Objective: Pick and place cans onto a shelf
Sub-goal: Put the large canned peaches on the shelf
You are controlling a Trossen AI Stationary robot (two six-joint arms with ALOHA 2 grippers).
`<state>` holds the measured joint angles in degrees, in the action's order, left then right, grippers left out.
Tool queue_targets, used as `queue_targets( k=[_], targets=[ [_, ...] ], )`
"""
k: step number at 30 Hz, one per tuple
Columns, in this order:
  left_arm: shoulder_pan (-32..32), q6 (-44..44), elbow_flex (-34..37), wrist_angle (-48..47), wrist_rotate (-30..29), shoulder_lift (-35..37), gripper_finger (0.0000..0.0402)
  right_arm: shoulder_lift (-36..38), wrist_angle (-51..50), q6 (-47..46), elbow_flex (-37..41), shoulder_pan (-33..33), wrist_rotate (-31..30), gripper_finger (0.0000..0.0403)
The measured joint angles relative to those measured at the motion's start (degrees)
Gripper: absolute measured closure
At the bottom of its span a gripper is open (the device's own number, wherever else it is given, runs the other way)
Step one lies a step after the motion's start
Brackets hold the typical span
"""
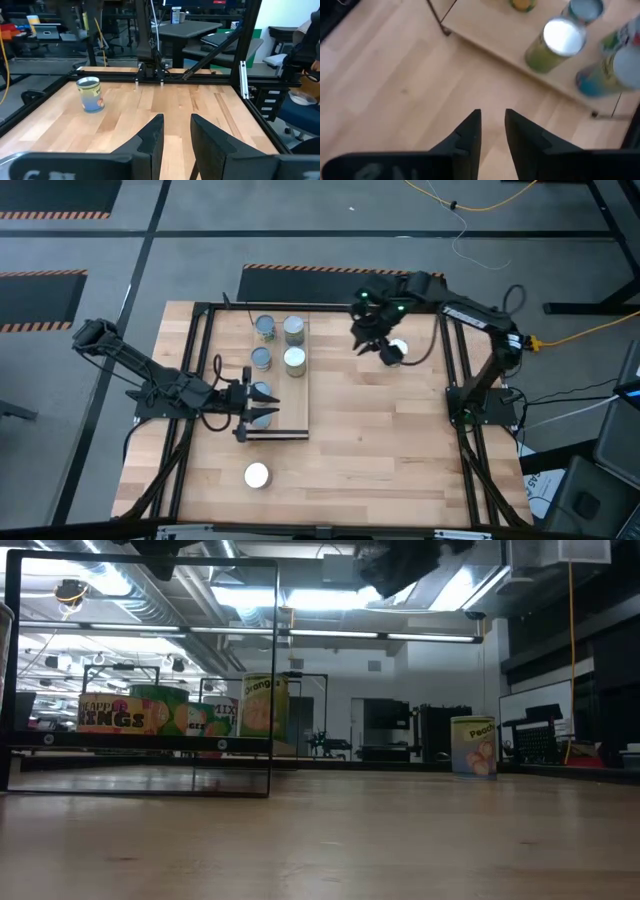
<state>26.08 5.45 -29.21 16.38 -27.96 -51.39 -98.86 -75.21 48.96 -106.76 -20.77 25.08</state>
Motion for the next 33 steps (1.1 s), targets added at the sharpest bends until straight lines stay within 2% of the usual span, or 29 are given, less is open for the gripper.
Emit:
queue_targets(
  k=[3,6,14,24,33],
  targets=[
    [-0.4,0.0,0.0,0.0,0.0,0.0,0.0312,3.0,-4.2,-2.2,0.6,-0.5,0.0,0.0312],
    [-0.6,0.0,0.0,0.0,0.0,0.0,0.0312,7.0,-4.4,-4.0,4.4,-1.0,0.0,0.0312],
    [-0.6,0.0,0.0,0.0,0.0,0.0,0.0312,20.8,2.9,-9.7,22.7,-2.0,-1.4,0.0312],
    [-0.6,0.0,0.0,0.0,-0.1,0.0,0.0312,34.7,10.9,-17.0,42.9,-2.1,-17.0,0.0312],
    [-0.6,0.0,0.0,0.0,-0.1,0.0,0.0312,37.6,20.7,-16.7,56.4,-2.3,-30.5,0.0312]
  ],
)
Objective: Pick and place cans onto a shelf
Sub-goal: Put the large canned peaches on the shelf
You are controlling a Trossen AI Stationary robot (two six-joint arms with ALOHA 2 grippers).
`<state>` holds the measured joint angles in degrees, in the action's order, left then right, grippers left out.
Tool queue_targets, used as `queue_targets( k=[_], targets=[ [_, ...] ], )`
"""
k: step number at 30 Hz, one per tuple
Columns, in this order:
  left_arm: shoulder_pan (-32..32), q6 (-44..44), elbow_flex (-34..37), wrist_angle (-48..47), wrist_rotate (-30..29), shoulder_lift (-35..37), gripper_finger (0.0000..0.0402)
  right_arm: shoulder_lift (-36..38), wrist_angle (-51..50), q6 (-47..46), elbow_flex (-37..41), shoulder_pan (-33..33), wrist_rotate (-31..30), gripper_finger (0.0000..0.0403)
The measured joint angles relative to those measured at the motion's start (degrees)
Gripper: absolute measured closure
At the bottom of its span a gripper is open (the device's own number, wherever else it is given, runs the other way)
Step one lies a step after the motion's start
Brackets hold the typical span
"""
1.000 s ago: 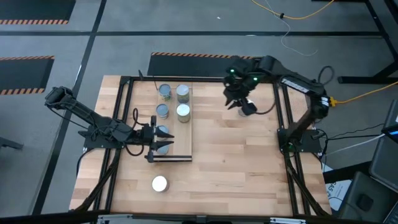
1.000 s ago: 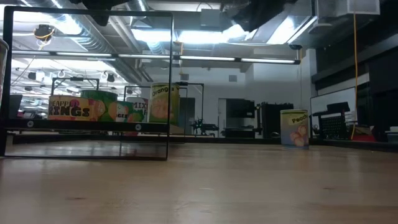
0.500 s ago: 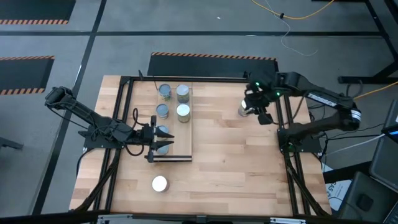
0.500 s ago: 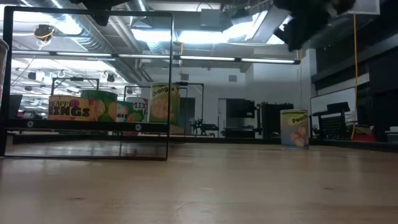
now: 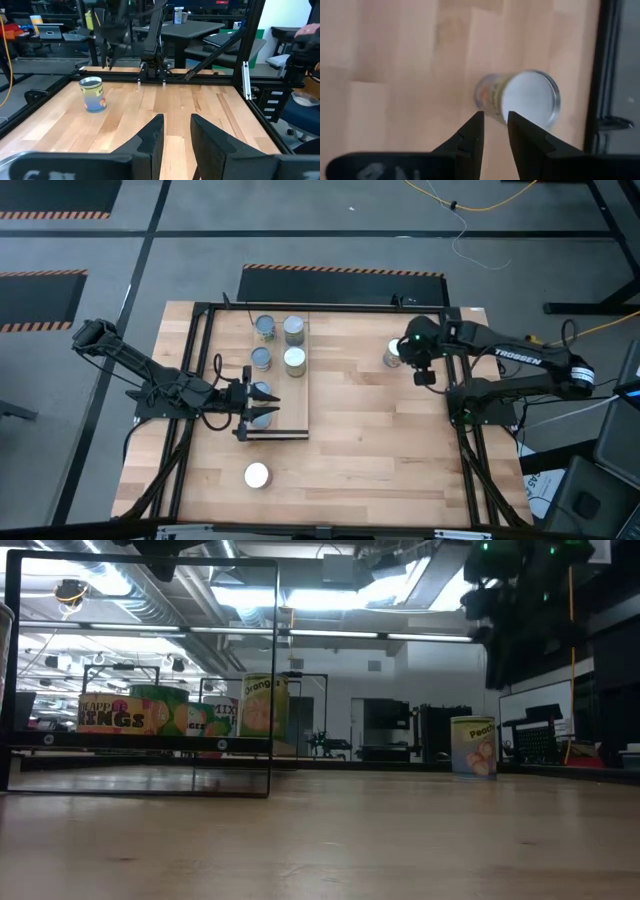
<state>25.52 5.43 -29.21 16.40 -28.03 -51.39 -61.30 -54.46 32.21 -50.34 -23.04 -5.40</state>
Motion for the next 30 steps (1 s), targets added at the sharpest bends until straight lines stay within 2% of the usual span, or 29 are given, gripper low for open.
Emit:
queue_targets(
  k=[3,7,14,20,25,30],
  targets=[
    [0.0,0.0,0.0,0.0,0.0,0.0,0.0312,0.0,5.1,0.2,3.7,-0.9,-2.5,0.0312],
    [0.0,0.0,0.0,0.0,0.0,0.0,0.0312,0.0,10.5,1.3,6.9,-2.7,-1.6,0.0312],
    [0.0,0.0,0.0,0.0,0.0,0.0,0.0312,0.0,12.0,3.4,7.6,-5.8,6.1,0.0312],
    [0.0,0.0,0.0,0.0,0.0,0.0,0.0312,0.0,13.2,3.9,7.6,-8.1,6.8,0.0312],
    [0.0,0.0,0.0,0.0,0.0,0.0,0.0312,0.0,11.8,3.9,7.6,-9.7,11.5,0.0312],
    [0.0,0.0,0.0,0.0,0.0,0.0,0.0312,-0.1,11.9,4.0,7.6,-10.9,11.6,0.0312]
  ],
)
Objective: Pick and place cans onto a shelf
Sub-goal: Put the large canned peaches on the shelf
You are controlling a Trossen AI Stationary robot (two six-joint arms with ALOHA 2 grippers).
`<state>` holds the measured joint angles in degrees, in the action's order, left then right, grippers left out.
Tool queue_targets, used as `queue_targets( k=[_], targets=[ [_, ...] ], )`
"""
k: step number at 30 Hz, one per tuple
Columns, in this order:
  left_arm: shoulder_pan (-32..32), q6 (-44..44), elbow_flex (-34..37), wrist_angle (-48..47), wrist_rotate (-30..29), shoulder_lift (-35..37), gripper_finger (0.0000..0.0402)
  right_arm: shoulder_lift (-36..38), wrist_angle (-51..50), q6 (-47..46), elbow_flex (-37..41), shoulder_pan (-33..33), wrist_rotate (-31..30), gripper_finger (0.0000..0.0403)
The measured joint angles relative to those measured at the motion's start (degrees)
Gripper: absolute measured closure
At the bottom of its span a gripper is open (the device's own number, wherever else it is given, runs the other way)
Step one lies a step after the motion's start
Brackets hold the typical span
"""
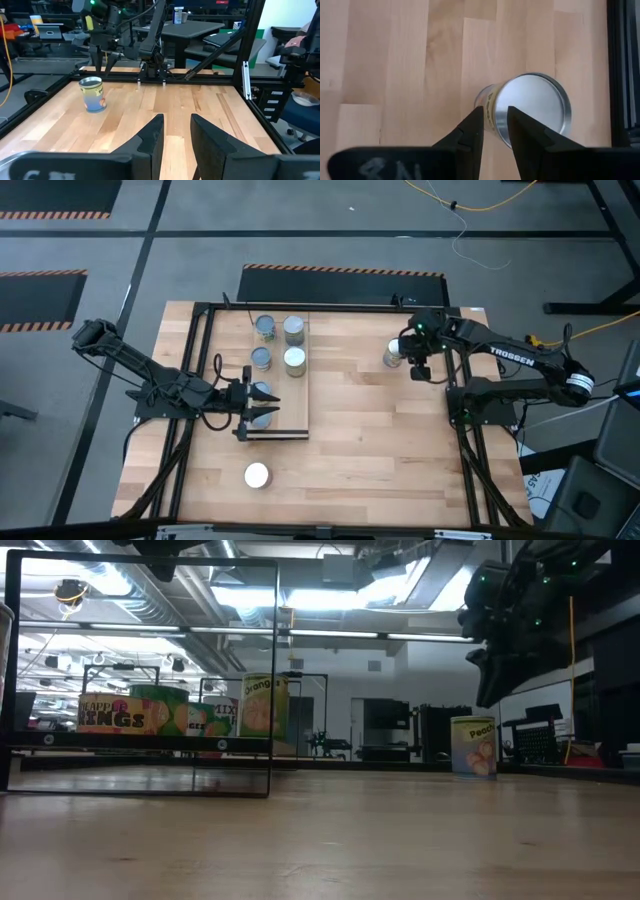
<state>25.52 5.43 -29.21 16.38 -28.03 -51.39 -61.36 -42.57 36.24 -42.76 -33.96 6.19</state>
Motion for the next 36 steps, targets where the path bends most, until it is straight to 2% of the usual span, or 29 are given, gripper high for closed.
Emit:
queue_targets(
  k=[14,21,24,29,36],
  targets=[
    [0.0,0.0,0.0,0.0,0.0,0.0,0.0312,-7.5,2.1,0.1,-0.3,-1.6,0.0,0.0312],
    [0.0,0.0,0.0,0.0,0.0,0.0,0.0312,-8.5,4.3,0.1,-0.2,-1.5,0.0,0.0316],
    [0.0,0.0,0.0,0.0,0.0,0.0,0.0312,-8.5,5.1,0.1,-0.1,-1.5,-0.1,0.0336],
    [0.0,0.0,0.0,0.0,0.0,0.0,0.0312,-8.6,5.8,0.1,-0.1,-1.5,0.1,0.0393],
    [0.0,0.0,0.0,0.0,0.0,0.0,0.0312,-8.7,5.2,-0.2,-0.9,-1.0,2.6,0.0399]
  ],
)
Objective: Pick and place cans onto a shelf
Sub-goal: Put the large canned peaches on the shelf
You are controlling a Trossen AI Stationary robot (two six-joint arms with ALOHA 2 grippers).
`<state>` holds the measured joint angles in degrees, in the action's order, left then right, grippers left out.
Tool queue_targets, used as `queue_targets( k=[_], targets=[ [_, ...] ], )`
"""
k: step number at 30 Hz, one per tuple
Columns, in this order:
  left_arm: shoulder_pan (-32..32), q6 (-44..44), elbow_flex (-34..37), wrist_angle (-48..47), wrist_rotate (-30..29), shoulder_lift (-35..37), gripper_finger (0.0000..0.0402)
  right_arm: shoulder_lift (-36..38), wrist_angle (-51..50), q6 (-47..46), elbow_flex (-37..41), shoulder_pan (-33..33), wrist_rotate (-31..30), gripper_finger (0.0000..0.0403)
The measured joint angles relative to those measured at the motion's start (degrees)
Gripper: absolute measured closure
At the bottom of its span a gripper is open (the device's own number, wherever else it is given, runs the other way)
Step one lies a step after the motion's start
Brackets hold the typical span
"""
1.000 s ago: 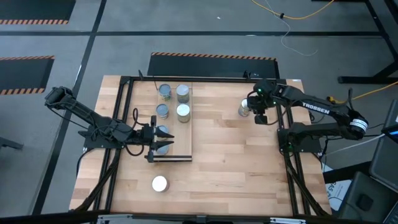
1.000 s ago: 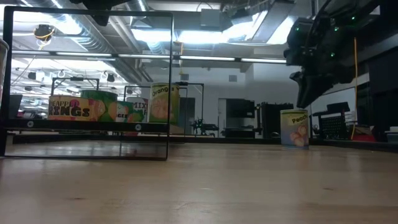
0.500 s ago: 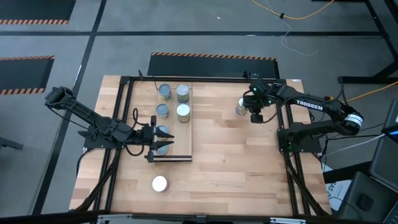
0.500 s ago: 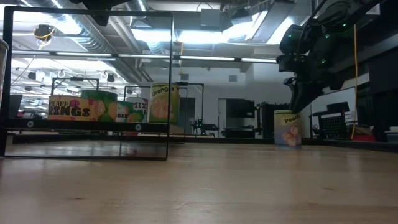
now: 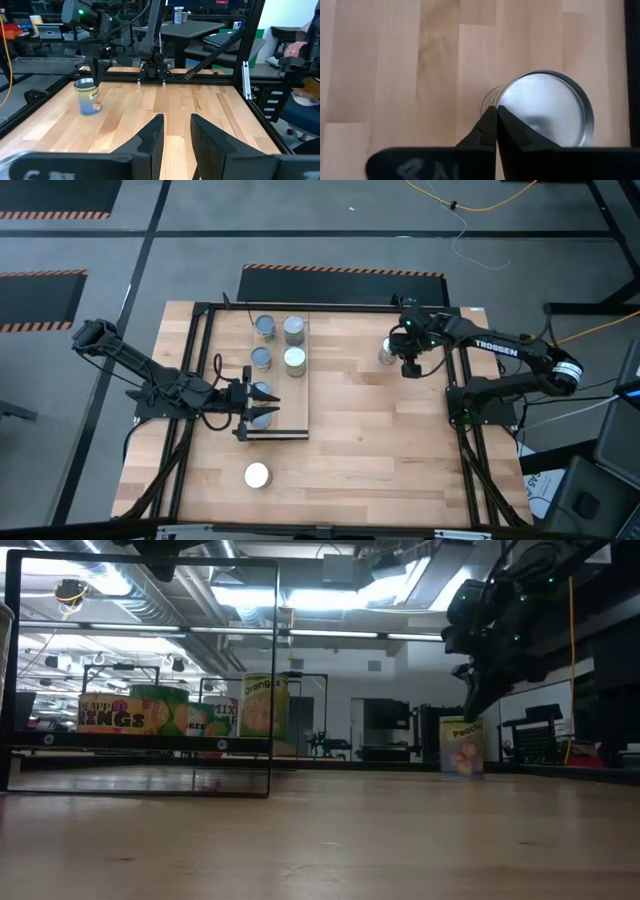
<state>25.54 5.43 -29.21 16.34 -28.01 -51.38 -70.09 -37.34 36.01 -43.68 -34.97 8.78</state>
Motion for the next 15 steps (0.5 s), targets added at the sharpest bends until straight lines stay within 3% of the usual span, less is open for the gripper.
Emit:
queue_targets(
  k=[15],
  targets=[
    [0.0,0.0,0.0,0.0,0.0,0.0,0.0312,-0.1,-2.2,-7.4,-11.8,12.1,0.3,0.0401]
  ],
)
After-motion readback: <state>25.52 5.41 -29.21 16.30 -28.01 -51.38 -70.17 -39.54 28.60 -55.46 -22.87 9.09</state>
